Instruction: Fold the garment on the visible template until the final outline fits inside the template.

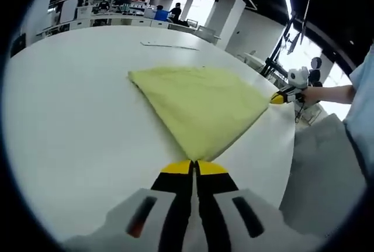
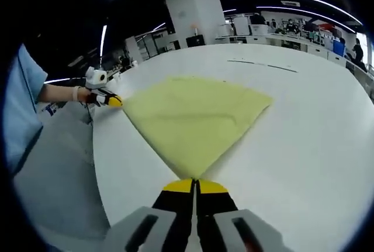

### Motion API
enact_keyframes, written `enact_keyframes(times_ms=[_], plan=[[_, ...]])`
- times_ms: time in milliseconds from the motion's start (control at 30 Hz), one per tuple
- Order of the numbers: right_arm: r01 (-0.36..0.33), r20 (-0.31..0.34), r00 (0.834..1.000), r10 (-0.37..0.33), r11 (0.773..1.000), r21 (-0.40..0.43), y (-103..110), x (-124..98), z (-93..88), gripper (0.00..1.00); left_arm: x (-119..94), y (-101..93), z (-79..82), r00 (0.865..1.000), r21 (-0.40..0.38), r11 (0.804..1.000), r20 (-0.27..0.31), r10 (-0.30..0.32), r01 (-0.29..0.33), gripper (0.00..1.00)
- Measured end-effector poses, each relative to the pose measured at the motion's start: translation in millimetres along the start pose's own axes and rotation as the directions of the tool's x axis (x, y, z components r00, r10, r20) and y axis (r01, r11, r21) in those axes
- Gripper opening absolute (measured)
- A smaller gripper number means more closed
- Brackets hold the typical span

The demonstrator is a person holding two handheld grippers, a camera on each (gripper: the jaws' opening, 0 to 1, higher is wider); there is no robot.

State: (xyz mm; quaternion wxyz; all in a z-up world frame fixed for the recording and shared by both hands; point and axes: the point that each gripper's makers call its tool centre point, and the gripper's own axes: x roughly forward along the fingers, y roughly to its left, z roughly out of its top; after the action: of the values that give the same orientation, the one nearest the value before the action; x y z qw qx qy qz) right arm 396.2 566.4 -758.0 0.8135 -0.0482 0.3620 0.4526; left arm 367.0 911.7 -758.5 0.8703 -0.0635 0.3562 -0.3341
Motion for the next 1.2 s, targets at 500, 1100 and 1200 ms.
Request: enact_keyframes(times_ms=[500, 1100, 1200], plan=[[0.012, -0.001, 1.000, -0.012, 1.000, 0.018, -1.2, 1.5, -1.7, 0.00, 0.9, 0.6, -2.4, 0.999, -0.001, 1.000, 0.041, 0.019, -0.019, 0.00], [0.071, 0.138, 0.988, -0.074, 0.997, 0.029, -6.2, -29.9, 29.7, 0.38, -29.1, 6.4, 29.9, 0.982, 0.001, 0.994, 0.156, 0.105, -0.107, 0.43], [0.075, 0.155, 0.985, -0.079, 0.997, 0.033, -3.1, -35.2, 33.1, 0.50, -31.6, 1.4, 32.2, 0.982, 0.019, 0.995, 0.163, 0.097, -0.102, 0.53]])
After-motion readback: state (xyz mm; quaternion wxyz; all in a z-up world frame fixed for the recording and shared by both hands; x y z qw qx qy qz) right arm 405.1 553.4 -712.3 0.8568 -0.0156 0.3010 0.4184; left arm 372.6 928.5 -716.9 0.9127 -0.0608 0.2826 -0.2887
